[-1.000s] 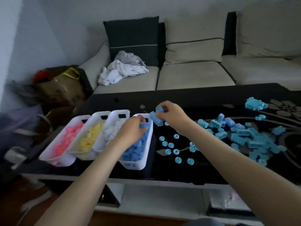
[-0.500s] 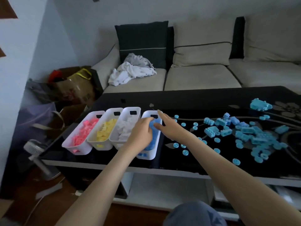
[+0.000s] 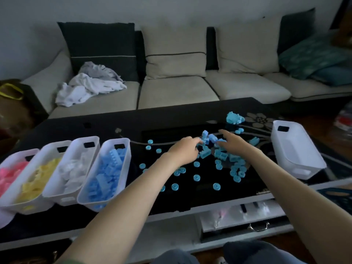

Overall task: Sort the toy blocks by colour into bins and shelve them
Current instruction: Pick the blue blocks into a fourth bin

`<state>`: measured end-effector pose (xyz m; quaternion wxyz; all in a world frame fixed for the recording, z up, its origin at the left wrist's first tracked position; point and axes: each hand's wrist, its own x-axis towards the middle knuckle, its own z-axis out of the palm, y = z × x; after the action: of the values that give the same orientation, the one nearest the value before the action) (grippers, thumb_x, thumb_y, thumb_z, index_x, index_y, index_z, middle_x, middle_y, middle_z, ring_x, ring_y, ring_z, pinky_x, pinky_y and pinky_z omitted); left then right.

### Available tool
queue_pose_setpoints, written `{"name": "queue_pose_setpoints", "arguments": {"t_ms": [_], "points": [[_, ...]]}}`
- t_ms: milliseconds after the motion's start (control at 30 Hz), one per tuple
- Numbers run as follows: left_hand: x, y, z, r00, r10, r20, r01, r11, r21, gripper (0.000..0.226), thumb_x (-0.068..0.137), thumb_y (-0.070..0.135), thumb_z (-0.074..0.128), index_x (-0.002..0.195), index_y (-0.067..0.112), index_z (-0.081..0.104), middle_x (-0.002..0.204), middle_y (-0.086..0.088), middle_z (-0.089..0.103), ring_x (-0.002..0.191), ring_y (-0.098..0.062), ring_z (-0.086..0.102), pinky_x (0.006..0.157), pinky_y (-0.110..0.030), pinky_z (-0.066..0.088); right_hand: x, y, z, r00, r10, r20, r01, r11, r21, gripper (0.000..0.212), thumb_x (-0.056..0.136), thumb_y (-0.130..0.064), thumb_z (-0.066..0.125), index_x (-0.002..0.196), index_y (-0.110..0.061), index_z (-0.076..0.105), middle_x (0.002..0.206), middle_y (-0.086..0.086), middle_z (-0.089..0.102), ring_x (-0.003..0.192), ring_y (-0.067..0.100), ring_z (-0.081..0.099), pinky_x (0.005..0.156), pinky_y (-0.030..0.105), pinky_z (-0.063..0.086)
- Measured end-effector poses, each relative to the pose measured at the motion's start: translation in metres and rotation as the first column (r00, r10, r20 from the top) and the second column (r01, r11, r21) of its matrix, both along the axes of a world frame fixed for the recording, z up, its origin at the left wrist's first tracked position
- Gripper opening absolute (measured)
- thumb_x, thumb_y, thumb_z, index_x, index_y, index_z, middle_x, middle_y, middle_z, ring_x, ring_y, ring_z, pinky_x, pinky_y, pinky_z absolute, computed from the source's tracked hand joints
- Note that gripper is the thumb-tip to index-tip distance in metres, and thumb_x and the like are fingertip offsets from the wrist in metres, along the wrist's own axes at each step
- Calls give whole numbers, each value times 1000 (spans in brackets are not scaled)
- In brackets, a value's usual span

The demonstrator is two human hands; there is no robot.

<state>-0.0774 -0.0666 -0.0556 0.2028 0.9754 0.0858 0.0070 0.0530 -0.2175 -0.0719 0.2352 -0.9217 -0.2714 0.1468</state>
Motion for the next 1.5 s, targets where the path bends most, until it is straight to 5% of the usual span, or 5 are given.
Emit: {"name": "queue_pose_setpoints", "arguments": {"t_ms": [500, 767, 1033, 1333, 1500], "points": [[128, 1, -35, 993, 22, -117, 20, 937, 348, 22, 95, 14, 43, 113, 18, 55, 107, -3, 58, 111, -27, 47, 97, -41, 28, 75, 29, -24, 987, 156, 46, -156, 988, 11, 37, 89, -21, 54, 126, -22, 50, 106, 0, 58, 86, 13, 55, 70, 24, 43], [128, 14, -21, 999, -9, 36, 1, 980, 200, 18, 96, 27, 41, 104, 23, 56, 100, 7, 60, 98, -19, 52, 91, -37, 25, 87, 22, -16, 991, 44, 123, -53, 996, 73, 33, 93, -19, 45, 125, -15, 50, 107, 1, 46, 76, 12, 51, 61, 22, 39], [126, 4, -36, 967, -195, -165, 238, 923, 302, 15, 88, 32, 45, 96, 23, 54, 87, 5, 56, 89, -19, 53, 78, -35, 20, 78, 40, -33, 972, 215, 97, -207, 975, -82, 28, 94, -22, 51, 121, -15, 52, 105, -1, 38, 90, 17, 48, 76, 26, 35], [138, 27, -33, 980, 6, 201, -18, 998, 57, 21, 91, 36, 52, 107, 23, 55, 110, 5, 54, 105, -16, 50, 90, -36, 28, 94, 23, -31, 992, 76, 97, -86, 991, 100, 17, 89, -21, 61, 103, -13, 57, 91, 4, 60, 78, 16, 56, 64, 26, 45], [150, 31, -42, 999, 40, 2, -40, 997, -71, 21, 91, 40, 55, 104, 25, 57, 104, 3, 58, 99, -19, 53, 86, -38, 32, 92, 13, -22, 983, 183, 32, -182, 983, -18, 18, 88, -32, 61, 101, -21, 56, 84, -5, 58, 74, 11, 54, 64, 25, 42]]}}
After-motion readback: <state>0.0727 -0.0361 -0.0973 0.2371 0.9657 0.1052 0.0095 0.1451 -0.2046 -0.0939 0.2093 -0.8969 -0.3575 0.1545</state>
